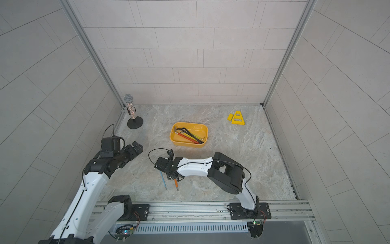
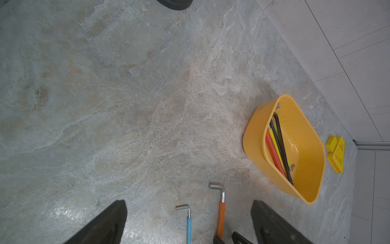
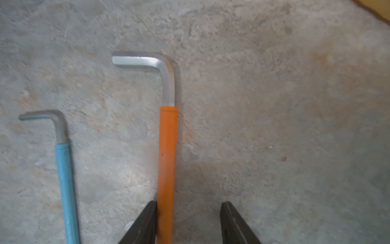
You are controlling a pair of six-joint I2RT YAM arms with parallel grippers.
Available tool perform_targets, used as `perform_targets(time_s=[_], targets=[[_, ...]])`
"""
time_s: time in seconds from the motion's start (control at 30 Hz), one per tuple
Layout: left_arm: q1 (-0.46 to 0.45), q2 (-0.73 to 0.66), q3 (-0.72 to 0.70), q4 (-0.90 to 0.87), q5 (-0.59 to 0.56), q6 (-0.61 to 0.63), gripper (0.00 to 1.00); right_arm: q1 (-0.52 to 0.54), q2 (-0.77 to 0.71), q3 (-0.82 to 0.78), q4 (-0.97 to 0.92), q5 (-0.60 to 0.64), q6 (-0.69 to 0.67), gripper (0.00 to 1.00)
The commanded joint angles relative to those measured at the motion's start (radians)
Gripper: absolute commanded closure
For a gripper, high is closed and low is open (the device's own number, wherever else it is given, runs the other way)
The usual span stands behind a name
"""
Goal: Put the hex key on the desktop into the storage box
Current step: Pick up the Allen key from the center of the board.
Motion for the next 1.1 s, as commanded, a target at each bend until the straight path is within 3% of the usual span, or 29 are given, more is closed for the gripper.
perform_targets(time_s=[0.0, 0.53, 1.07], targets=[[0.004, -0.011, -0.013, 0.014, 0.009, 0.0, 0.0, 0.004, -0.019, -0.016, -0.051, 0.002, -0.01, 0.48], [0.003, -0.022, -0.025, 0.032, 0.035, -0.006, 0.0, 0.019, 0.037, -0.02, -0.002, -0.056, 0.018, 0.57], [0.004, -0.015, -0.03, 0.046, 0.068, -0.004, 0.0, 0.026, -0.01, -0.131, 0.029, -0.02, 0.044, 0.92]])
